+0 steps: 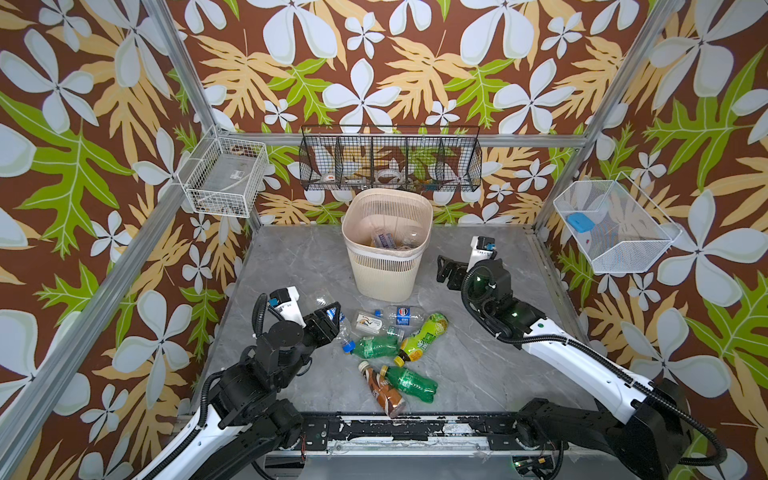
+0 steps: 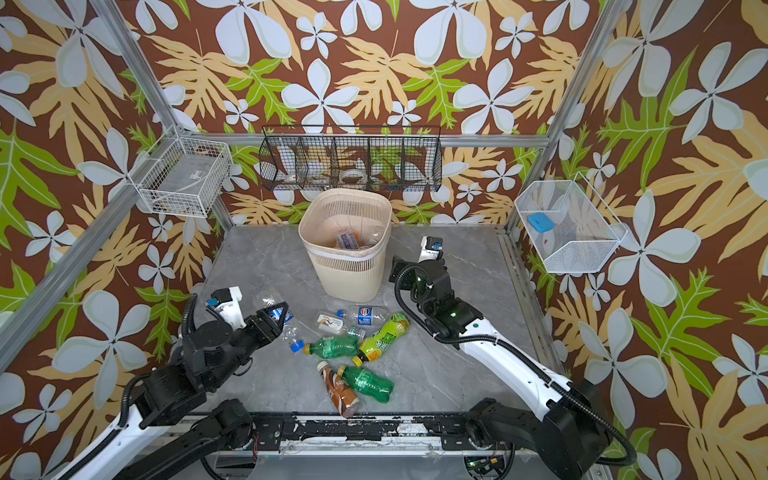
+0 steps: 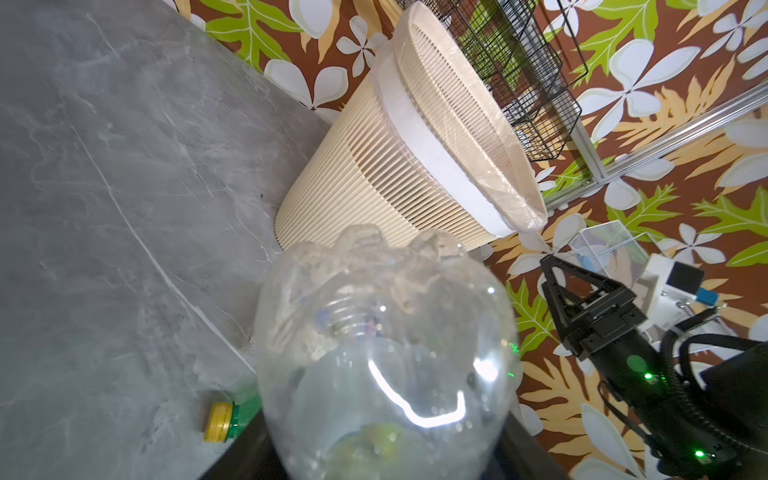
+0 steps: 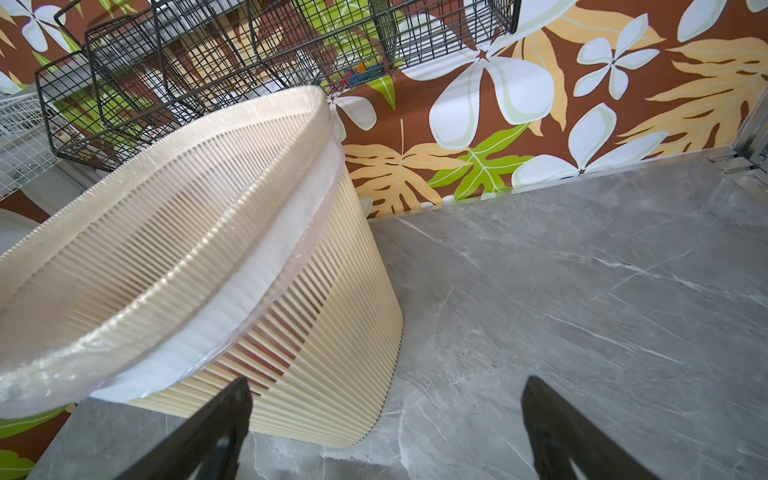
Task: Throw the plastic bottles in the bin
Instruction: 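Carry the large clear bottle over the bin with the left gripper and release it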
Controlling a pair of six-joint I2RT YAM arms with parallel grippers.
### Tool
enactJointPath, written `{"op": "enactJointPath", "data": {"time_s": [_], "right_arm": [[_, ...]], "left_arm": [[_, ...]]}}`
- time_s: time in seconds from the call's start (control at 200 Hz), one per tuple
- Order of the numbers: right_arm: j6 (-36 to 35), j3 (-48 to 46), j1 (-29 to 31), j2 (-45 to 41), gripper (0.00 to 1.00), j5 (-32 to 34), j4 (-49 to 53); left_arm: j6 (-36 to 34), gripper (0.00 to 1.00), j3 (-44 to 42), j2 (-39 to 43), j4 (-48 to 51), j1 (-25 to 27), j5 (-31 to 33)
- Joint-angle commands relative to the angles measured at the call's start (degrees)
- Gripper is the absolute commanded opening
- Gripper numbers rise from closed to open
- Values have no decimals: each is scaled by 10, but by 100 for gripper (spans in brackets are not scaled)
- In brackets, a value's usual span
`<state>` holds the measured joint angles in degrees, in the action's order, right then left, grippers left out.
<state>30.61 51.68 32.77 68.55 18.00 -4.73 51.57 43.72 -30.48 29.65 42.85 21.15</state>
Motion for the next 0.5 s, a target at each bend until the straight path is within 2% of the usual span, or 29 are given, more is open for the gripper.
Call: {"op": "enactJointPath", "data": {"time_s": [0.0,0.12,0.205,0.345,0.495], "right_arm": [[-4,-4,0,-7,100,11,-11],[-6,-6,0,-12,99,12,-8],[-8,-4,0,-13,100,12,-7],[-10,-4,0,-18,100,13,-1],[-13,-9,0,-34,100,22,10]], "left_arm": [[-35,62,-1,-4,-35,0,17],[-79,63,16,-22,-71,-2,31],[-136,64,60,-71,-89,-20,22],[-236,64,174,-184,-107,-89,-63],[-326,64,372,-348,-75,-159,-158]]}}
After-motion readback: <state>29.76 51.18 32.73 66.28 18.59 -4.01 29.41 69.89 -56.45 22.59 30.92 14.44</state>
